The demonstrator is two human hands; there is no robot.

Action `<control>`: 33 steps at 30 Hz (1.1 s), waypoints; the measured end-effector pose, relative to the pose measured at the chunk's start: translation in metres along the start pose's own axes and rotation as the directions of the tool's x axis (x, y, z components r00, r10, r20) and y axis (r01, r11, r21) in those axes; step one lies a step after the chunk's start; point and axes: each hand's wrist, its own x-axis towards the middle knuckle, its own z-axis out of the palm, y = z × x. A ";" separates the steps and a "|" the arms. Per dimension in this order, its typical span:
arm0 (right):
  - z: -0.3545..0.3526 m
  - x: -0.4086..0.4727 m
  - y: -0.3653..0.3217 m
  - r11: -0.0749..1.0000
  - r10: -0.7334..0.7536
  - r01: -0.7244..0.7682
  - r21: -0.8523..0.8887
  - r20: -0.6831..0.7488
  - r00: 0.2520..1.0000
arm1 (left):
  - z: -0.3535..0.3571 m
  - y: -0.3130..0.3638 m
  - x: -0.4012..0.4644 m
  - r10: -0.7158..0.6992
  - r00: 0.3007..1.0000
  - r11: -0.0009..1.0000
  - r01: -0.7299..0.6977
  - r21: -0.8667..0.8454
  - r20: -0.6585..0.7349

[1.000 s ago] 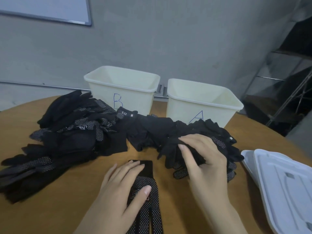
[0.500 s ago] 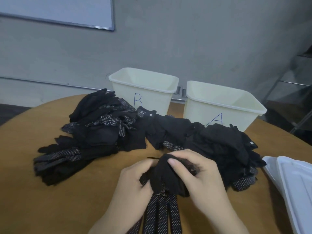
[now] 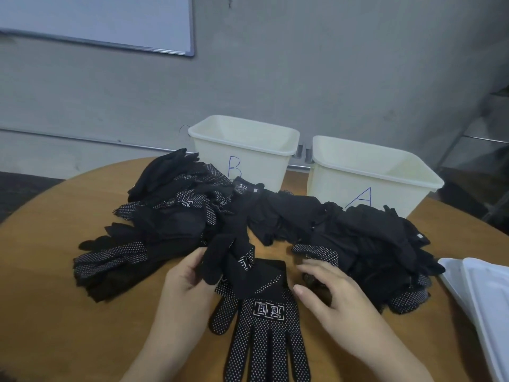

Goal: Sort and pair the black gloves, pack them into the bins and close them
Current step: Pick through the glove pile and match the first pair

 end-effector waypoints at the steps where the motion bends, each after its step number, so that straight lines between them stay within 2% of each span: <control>1: 0.000 0.001 0.003 0.999 0.017 -0.017 -0.046 0.012 1.000 | -0.002 0.000 -0.001 -0.001 1.000 1.000 0.001 0.018 -0.002; 6: 0.000 0.009 0.011 0.991 0.047 -0.049 -0.122 -0.020 0.999 | -0.010 -0.002 -0.004 -0.035 0.997 0.999 0.036 0.013 -0.064; 12: 0.008 0.013 -0.001 0.977 0.042 -0.066 -0.204 -0.120 0.992 | -0.015 -0.005 -0.007 -0.099 0.990 0.987 0.085 -0.139 -0.099; 14: 0.009 0.010 -0.015 0.994 -0.022 -0.001 -0.112 -0.208 0.978 | -0.016 -0.005 -0.006 -0.134 0.984 0.968 0.105 -0.229 -0.118; 17: 0.010 0.004 -0.041 0.975 -0.054 0.113 0.189 -0.288 0.956 | -0.016 -0.004 -0.003 -0.173 0.972 0.927 0.106 -0.359 -0.159; 19: 0.012 -0.001 -0.056 0.901 -0.013 0.093 0.423 -0.188 0.982 | -0.014 -0.002 -0.001 -0.191 0.968 0.900 0.106 -0.422 -0.165; 21: 0.017 -0.003 -0.066 0.813 -0.027 0.031 0.582 -0.015 1.000 | -0.011 -0.001 -0.002 -0.214 0.962 0.880 0.115 -0.460 -0.169; 23: 0.020 -0.002 -0.071 0.753 -0.065 0.021 0.658 0.044 0.997 | -0.009 0.000 -0.002 -0.233 0.960 0.872 0.136 -0.470 -0.156; 27: 0.025 0.006 -0.070 0.629 0.009 0.018 0.777 -0.031 0.999 | -0.007 0.008 -0.003 -0.260 0.955 0.881 0.173 -0.441 -0.145; 33: 0.021 0.011 -0.061 0.561 0.035 0.009 0.828 -0.035 0.999 | -0.015 0.014 -0.005 -0.275 0.954 0.864 0.190 -0.466 -0.120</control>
